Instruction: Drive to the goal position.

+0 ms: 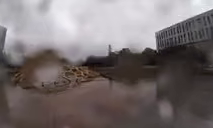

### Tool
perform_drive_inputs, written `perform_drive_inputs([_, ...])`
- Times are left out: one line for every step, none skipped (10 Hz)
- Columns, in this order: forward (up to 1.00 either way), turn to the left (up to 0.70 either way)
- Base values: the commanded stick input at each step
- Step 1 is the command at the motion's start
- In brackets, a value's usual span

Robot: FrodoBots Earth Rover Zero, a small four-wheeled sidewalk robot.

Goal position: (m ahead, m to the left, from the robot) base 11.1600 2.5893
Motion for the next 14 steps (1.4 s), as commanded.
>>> perform_drive_inputs([1.00, 0.00])
perform_drive_inputs([1.00, 0.00])
perform_drive_inputs([1.00, 0.00])
perform_drive_inputs([1.00, 0.00])
perform_drive_inputs([1.00, 0.00])
perform_drive_inputs([1.00, 0.00])
perform_drive_inputs([1.00, 0.00])
perform_drive_inputs([1.00, 0.00])
perform_drive_inputs([1.00, 0.00])
perform_drive_inputs([1.00, 0.00])
perform_drive_inputs([1.00, 0.00])
perform_drive_inputs([1.00, 0.00])
perform_drive_inputs([1.00, 0.00])
perform_drive_inputs([1.00, 0.00])
